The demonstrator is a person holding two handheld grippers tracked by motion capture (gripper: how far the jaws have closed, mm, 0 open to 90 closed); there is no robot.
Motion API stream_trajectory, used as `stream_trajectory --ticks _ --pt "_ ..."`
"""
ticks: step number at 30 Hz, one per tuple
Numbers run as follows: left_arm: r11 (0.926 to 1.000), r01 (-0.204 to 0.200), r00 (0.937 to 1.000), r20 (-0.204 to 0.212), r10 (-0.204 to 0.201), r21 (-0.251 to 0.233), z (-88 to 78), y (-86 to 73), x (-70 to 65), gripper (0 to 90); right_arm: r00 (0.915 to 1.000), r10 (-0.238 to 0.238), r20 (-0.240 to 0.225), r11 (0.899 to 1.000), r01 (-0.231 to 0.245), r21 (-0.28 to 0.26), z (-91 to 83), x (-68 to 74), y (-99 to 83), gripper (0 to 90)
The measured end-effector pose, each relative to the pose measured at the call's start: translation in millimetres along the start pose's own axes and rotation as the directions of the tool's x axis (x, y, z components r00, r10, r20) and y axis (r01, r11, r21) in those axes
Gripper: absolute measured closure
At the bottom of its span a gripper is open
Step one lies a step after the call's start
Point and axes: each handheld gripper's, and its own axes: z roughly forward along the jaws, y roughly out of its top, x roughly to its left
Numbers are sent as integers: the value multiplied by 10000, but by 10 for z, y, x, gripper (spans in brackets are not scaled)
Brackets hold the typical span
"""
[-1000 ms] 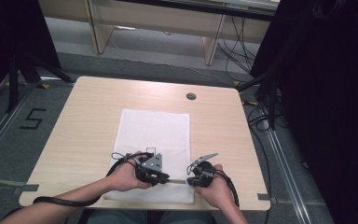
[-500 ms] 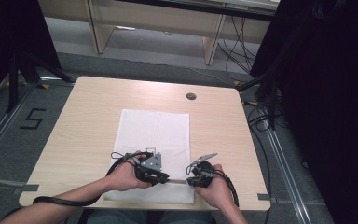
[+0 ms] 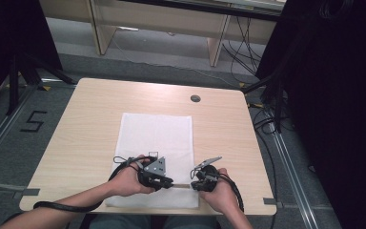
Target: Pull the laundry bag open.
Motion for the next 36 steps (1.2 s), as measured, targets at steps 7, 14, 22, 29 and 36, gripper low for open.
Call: stream_trajectory --ticks 7,14,22,29,36 --pt "10000 -12 10000 19 12 -1 3 -13 5 820 9999 113 30 9999 -113 57 -4 10 -1 900" --pt "9999 -39 9998 -188 41 109 -14 -8 -4 820 9997 209 119 9998 -210 65 -7 25 -7 900" --pt "9999 -99 9998 -195 102 133 -22 -27 -16 820 9999 -91 60 9999 92 -112 3 10 -5 900" --pt "9999 33 9999 -135 -32 133 -35 -40 4 820 9998 195 45 9998 -196 98 -9 17 -5 900" --pt "9999 4 9999 -168 -2 107 -71 -61 4 820 10000 41 26 10000 -41 16 -2 13 -3 900"
